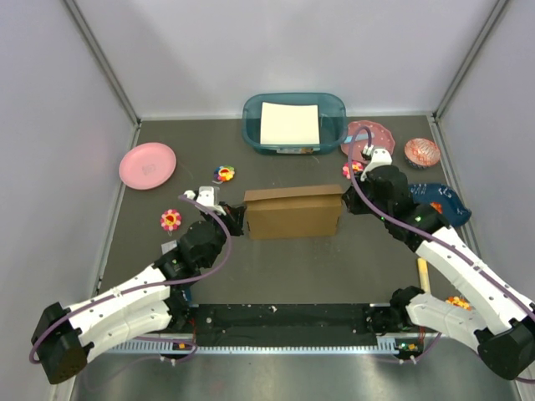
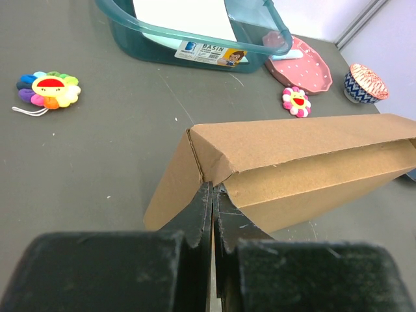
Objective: Fold the paper box
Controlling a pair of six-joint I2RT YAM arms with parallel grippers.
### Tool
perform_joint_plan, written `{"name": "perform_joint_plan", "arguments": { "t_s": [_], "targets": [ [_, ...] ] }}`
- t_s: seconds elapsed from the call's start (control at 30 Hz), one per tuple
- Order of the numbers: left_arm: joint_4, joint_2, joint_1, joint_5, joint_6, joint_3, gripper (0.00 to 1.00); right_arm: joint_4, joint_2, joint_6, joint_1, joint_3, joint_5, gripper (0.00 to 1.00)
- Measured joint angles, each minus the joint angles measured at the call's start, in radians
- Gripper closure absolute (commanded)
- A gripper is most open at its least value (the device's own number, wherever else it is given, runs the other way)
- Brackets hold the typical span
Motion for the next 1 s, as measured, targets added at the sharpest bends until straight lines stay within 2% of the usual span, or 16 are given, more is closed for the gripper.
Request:
{"name": "perform_joint_plan", "arguments": {
  "t_s": [0.27, 0.67, 0.77, 0.8, 0.9, 1.0],
  "targets": [
    [0.0, 0.0, -0.001, 0.0, 0.003, 0.0, 1.0, 0.014, -0.002, 0.0, 0.0, -0.011, 0.003, 1.0],
    [0.008, 0.007, -0.001, -0.001, -0.006, 0.0, 1.0, 0.126, -0.081, 0.03, 0.002, -0.152, -0.001, 1.0],
    [0.008, 0.008, -0.001, -0.002, -0.011, 0.0, 0.85, 0.142, -0.092, 0.035, 0.002, -0.165, -0.001, 1.0],
    [0.006, 0.005, -0.001, -0.001, -0.012, 0.0, 0.75, 0.142, -0.093, 0.037, 0.002, -0.165, -0.001, 1.0],
    [-0.035, -0.018, -0.002, 0.008, -0.007, 0.003, 0.6, 0.14, -0.093, 0.04, 0.002, -0.165, -0.001, 1.0],
    [-0.1, -0.044, -0.001, 0.0, -0.007, 0.019, 0.57, 0.14, -0.093, 0.043, 0.002, -0.165, -0.001, 1.0]
  ]
}}
